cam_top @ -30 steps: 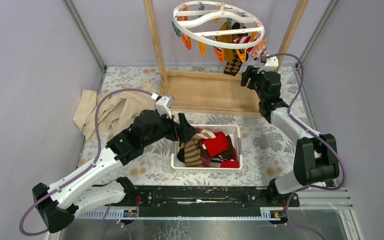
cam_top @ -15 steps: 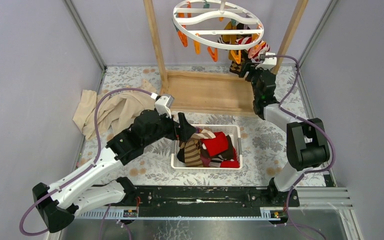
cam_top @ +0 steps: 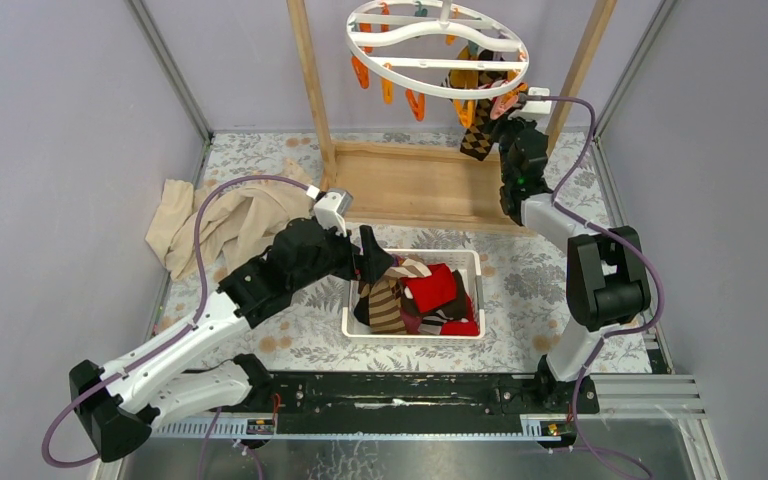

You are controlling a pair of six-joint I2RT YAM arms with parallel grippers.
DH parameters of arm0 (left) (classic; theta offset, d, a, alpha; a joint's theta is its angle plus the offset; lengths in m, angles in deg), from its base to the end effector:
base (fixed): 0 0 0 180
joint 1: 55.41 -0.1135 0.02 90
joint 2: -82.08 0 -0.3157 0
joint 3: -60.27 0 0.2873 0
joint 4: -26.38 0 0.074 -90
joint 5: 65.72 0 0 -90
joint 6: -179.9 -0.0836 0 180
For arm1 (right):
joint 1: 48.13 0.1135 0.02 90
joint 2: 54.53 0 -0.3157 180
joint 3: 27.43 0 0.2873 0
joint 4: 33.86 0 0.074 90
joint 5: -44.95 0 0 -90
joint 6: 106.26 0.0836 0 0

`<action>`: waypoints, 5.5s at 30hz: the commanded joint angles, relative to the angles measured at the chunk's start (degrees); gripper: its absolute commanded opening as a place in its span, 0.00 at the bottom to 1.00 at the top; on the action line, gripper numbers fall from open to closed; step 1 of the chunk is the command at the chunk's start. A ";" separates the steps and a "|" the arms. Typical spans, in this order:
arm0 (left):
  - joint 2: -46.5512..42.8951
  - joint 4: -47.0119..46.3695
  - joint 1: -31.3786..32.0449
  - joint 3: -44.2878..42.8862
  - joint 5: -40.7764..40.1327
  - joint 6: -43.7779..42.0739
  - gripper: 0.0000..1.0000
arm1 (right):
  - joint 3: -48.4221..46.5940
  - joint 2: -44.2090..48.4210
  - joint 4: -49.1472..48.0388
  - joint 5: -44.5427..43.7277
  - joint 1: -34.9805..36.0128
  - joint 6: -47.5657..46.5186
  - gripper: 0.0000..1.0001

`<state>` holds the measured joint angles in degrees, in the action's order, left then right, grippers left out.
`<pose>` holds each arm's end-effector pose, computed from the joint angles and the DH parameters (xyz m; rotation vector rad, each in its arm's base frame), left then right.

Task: Remove the socks clipped to the hanger
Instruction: Remove the sock from the hanger.

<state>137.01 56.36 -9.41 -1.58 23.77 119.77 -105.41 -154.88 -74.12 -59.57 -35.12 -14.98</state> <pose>0.1873 -0.1929 0.3448 0.2850 2.0548 -0.8359 0.4820 0.0899 0.3623 0.0899 1.2659 0.0556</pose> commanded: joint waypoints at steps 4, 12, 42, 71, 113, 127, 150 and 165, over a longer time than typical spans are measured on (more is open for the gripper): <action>0.34 -2.57 0.14 -0.39 -0.31 -0.53 0.98 | -0.58 3.71 -3.38 -0.73 0.87 -3.13 0.20; 0.32 -2.80 0.14 -0.43 -0.15 -0.17 0.98 | 4.26 11.25 -0.41 1.73 0.87 -1.55 0.00; -0.99 -4.52 0.10 -0.34 2.79 1.94 0.98 | 4.67 31.64 23.47 10.10 8.85 -9.24 0.00; -5.86 -1.23 0.10 0.58 1.04 2.04 0.98 | -38.27 5.56 57.63 -9.36 33.07 -28.06 0.00; 6.43 -29.97 -2.31 1.28 -3.29 -13.70 0.98 | -36.54 10.40 73.10 -6.50 34.35 -11.67 0.44; 7.00 -30.89 -2.90 0.52 -2.03 -14.04 0.98 | -18.78 24.32 64.97 17.42 17.16 2.92 0.45; 9.85 -29.85 -3.03 -3.26 -0.76 -14.90 0.98 | -10.65 26.83 63.75 29.68 7.59 4.98 0.58; 9.84 -28.96 -3.31 -3.36 -1.00 -15.37 0.98 | -7.50 28.42 56.17 32.89 7.42 6.35 0.61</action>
<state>146.78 29.43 -12.26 -3.07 22.83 105.69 -113.83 -128.63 -11.00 -30.07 -27.53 -9.89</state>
